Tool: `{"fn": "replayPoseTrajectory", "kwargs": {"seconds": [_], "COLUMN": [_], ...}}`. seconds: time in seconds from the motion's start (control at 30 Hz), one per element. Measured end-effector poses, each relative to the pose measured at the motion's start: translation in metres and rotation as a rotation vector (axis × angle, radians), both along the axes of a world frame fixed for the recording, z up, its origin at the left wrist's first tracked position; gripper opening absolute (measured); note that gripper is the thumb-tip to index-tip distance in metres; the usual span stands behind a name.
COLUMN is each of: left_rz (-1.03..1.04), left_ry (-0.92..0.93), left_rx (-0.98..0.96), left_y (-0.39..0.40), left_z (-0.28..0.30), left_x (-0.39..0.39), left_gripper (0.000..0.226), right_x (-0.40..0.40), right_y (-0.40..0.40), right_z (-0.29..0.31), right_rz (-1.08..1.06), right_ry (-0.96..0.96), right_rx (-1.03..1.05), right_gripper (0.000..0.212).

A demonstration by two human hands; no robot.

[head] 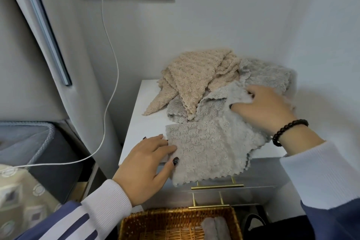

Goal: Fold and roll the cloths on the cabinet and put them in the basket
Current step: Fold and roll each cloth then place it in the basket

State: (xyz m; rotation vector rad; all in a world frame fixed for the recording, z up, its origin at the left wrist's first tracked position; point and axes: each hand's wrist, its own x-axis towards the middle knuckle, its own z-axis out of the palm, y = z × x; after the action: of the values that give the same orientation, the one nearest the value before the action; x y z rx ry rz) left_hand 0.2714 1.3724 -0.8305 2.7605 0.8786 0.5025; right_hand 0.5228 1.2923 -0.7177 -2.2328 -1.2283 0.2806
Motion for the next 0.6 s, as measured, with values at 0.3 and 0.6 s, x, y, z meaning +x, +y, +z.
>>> {"fn": "replayPoseTrajectory", "kwargs": {"seconds": [0.3,0.6], "left_rz": [0.018,-0.006], "left_ry": [-0.048,-0.009], "left_rx": [-0.013,-0.016], "left_y": [0.009,0.019], "left_z": [-0.004,-0.006], "left_x": [-0.012,-0.011], "left_gripper": [0.048,0.053], "right_x": [-0.063,-0.076], "right_y": [0.026,0.022], "right_z": [-0.035,-0.053], "right_rz": [0.353,0.431], "right_ry": [0.012,0.102], "right_rx": [-0.126,-0.124], "right_gripper": [0.042,0.037]}}
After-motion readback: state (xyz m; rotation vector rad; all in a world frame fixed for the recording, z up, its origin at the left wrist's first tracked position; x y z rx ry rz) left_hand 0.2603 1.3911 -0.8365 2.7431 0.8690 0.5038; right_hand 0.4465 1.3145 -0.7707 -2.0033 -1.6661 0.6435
